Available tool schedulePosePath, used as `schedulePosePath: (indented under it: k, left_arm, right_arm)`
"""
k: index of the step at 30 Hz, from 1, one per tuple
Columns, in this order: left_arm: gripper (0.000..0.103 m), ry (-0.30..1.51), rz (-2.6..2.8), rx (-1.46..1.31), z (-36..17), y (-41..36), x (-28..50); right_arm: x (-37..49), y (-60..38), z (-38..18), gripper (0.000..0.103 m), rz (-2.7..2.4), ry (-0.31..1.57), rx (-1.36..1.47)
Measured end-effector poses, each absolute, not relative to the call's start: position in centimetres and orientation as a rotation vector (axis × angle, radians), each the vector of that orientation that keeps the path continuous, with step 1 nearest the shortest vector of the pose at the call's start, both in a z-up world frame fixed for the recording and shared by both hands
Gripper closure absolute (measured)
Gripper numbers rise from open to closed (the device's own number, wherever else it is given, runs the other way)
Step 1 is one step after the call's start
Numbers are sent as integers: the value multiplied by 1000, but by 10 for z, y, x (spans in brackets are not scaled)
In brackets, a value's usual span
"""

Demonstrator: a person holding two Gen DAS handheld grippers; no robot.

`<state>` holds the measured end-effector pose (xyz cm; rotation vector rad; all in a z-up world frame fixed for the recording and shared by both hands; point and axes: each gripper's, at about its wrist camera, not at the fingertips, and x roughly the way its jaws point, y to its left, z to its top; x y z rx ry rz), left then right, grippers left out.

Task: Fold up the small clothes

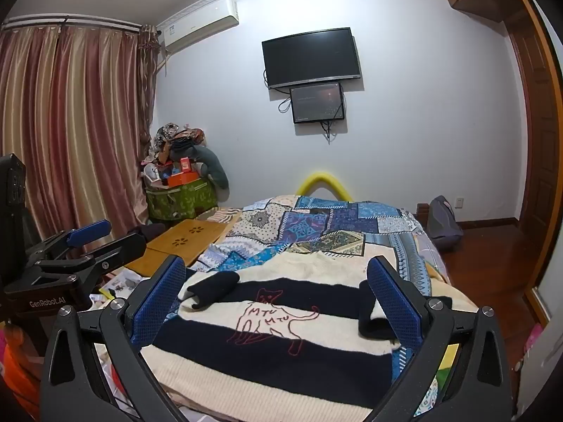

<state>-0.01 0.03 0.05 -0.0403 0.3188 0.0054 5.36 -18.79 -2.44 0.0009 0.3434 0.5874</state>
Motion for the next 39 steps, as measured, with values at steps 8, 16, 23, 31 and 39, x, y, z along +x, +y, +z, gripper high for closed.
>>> schedulePosePath:
  k: [8, 16, 23, 31, 39]
  left_arm:
    - [0, 318, 7, -40, 0, 0, 0]
    - [0, 316, 10, -33, 1, -2, 1]
    - [0, 315, 9, -34, 1, -2, 0]
    - [0, 317, 8, -34, 2, -2, 0]
    - [0, 319, 8, -34, 0, -3, 1]
  right_arm:
    - [53, -188, -24, 1, 587, 343, 2]
    - [54, -188, -24, 1, 586, 347, 2]
    - [54, -188, -24, 1, 586, 346, 1]
    - [55, -188, -26, 1, 584, 351, 3]
    - [58, -190, -32, 1, 583, 360, 5]
